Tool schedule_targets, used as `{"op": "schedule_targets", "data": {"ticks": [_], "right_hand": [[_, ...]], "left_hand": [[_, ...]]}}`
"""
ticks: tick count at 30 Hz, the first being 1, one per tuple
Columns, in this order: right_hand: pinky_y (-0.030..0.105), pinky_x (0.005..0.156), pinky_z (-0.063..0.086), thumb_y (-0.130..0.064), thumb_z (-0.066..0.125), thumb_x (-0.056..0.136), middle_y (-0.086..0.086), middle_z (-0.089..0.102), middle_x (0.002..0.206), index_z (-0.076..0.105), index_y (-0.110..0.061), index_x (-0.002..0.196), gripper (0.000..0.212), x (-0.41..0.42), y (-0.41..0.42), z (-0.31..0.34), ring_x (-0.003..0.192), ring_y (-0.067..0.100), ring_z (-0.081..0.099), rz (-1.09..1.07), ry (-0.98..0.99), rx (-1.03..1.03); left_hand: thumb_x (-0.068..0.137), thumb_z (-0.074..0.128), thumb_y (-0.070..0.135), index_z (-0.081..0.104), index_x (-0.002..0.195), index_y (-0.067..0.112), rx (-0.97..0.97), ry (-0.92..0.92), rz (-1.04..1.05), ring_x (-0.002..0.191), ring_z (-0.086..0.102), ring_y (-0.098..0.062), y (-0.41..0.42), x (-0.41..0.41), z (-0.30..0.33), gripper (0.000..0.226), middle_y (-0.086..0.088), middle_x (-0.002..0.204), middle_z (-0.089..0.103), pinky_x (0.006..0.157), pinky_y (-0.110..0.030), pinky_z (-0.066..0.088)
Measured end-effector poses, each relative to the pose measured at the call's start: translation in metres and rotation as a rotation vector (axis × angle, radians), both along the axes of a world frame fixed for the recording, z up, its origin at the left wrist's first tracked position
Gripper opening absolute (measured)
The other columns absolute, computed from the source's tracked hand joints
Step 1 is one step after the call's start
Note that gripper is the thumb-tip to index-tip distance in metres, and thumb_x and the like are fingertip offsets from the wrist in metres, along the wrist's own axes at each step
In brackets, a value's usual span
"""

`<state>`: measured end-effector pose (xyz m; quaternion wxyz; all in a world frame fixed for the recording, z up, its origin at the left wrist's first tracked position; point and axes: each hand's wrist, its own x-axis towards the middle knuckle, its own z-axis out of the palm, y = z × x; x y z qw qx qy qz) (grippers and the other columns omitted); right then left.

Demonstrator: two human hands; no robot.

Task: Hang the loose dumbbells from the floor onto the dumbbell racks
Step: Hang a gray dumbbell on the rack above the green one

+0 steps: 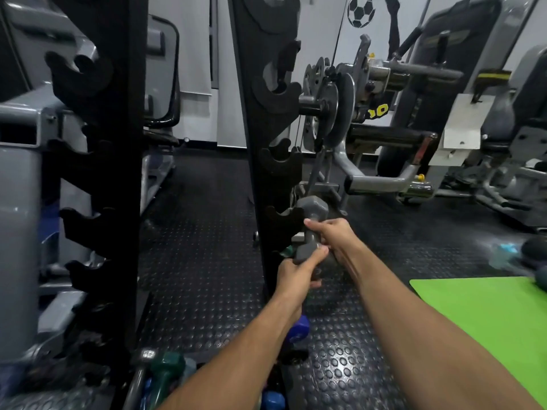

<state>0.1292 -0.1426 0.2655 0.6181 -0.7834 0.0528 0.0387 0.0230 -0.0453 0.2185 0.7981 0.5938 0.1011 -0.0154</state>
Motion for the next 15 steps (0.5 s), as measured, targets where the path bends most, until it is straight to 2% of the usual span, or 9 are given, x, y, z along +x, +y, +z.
{"op": "schedule_targets", "data": {"ticks": [2, 4, 7, 10, 13, 15], "right_hand": [[0.028, 0.051, 0.053, -0.02, 0.083, 0.082, 0.016, 0.067, 0.069, 0.07, 0.007, 0.089, 0.032, 0.013, 0.008, 0.005, 0.053, 0.021, 0.065, 0.03, 0.038, 0.002], [0.032, 0.056, 0.052, -0.015, 0.079, 0.086, 0.013, 0.068, 0.069, 0.07, 0.005, 0.097, 0.025, 0.021, 0.014, 0.009, 0.058, 0.024, 0.065, 0.045, 0.068, -0.005], [0.037, 0.064, 0.046, -0.005, 0.067, 0.091, 0.015, 0.058, 0.069, 0.068, 0.0, 0.083, 0.01, 0.029, 0.021, 0.012, 0.061, 0.026, 0.055, 0.073, 0.097, -0.118], [0.039, 0.067, 0.048, 0.003, 0.058, 0.088, 0.016, 0.061, 0.07, 0.068, -0.001, 0.075, 0.017, 0.031, 0.024, 0.01, 0.064, 0.028, 0.058, 0.099, 0.105, -0.175], [0.036, 0.065, 0.042, 0.005, 0.056, 0.086, 0.008, 0.059, 0.062, 0.066, -0.007, 0.069, 0.023, 0.032, 0.022, 0.009, 0.06, 0.021, 0.052, 0.131, 0.098, -0.177], [0.031, 0.059, 0.037, 0.005, 0.052, 0.088, 0.005, 0.056, 0.063, 0.066, -0.009, 0.071, 0.026, 0.033, 0.022, 0.009, 0.059, 0.017, 0.048, 0.143, 0.083, -0.193]], "left_hand": [[0.078, 0.083, 0.05, 0.078, 0.11, 0.024, -0.052, 0.012, 0.037, 0.104, 0.074, -0.016, 0.003, 0.009, 0.0, 0.042, 0.001, 0.104, 0.08, 0.082, -0.036, 0.064], [0.077, 0.084, 0.05, 0.076, 0.114, 0.02, -0.096, 0.044, 0.075, 0.103, 0.074, -0.017, 0.006, 0.016, 0.0, 0.048, -0.003, 0.108, 0.079, 0.079, -0.034, 0.063], [0.068, 0.089, 0.056, 0.07, 0.119, 0.009, -0.269, 0.108, 0.1, 0.101, 0.075, -0.025, 0.009, 0.023, -0.001, 0.072, -0.014, 0.113, 0.075, 0.079, -0.039, 0.063], [0.055, 0.091, 0.064, 0.061, 0.13, 0.005, -0.347, 0.118, 0.043, 0.097, 0.078, -0.029, 0.015, 0.023, -0.003, 0.099, -0.019, 0.12, 0.072, 0.089, -0.045, 0.063], [0.072, 0.087, 0.056, 0.058, 0.134, 0.003, -0.417, 0.126, -0.037, 0.1, 0.076, -0.036, 0.024, 0.02, -0.01, 0.087, -0.025, 0.121, 0.071, 0.097, -0.049, 0.059], [0.077, 0.084, 0.051, 0.059, 0.132, 0.004, -0.493, 0.13, -0.034, 0.104, 0.074, -0.04, 0.027, 0.016, -0.013, 0.076, -0.027, 0.121, 0.07, 0.1, -0.051, 0.057]]}}
